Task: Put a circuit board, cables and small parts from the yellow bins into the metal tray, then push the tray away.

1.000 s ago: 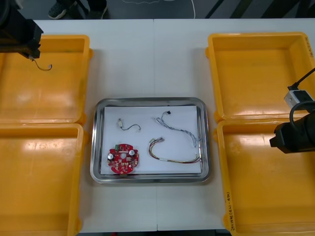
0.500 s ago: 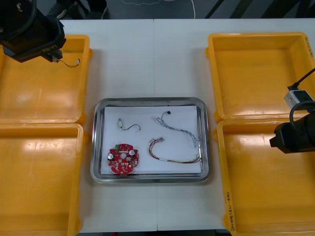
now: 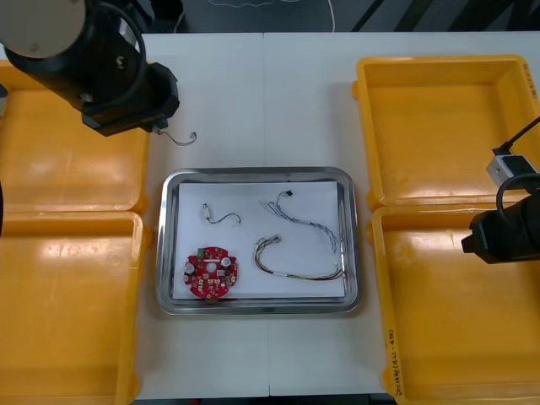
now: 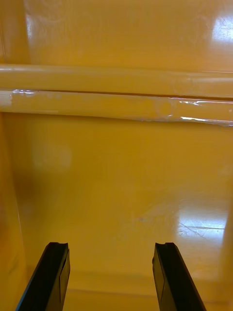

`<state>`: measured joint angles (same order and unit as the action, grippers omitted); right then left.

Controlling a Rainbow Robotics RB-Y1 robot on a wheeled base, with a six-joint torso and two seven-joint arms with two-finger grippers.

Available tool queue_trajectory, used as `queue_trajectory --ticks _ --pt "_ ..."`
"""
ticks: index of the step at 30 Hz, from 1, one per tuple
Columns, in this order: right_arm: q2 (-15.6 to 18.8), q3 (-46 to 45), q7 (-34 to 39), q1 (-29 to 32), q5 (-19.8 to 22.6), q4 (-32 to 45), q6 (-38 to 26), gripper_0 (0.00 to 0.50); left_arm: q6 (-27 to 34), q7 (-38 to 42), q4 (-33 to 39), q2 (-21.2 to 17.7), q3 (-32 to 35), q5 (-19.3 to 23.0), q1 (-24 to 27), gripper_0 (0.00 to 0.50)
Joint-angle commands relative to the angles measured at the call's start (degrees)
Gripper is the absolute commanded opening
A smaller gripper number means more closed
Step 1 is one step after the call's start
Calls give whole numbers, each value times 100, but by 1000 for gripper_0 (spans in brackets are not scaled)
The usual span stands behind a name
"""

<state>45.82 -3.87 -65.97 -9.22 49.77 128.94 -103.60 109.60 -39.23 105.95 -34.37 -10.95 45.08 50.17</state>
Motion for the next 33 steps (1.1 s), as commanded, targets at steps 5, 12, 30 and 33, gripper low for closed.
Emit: queue_trajectory --ticks 5,12,30,33 --pt "-30 -211 -161 60 59 166 41 500 40 856 22 783 -610 -658 2 0" --pt "-30 -220 -179 69 24 158 41 500 40 918 -400 1055 -1155 -913 2 0" --pt "-21 -220 -197 60 24 158 50 500 -870 636 -778 1486 -1647 -1687 -772 0" --pt "-21 -220 -214 60 15 158 50 500 -967 601 -778 1556 -1647 -1810 -877 0"
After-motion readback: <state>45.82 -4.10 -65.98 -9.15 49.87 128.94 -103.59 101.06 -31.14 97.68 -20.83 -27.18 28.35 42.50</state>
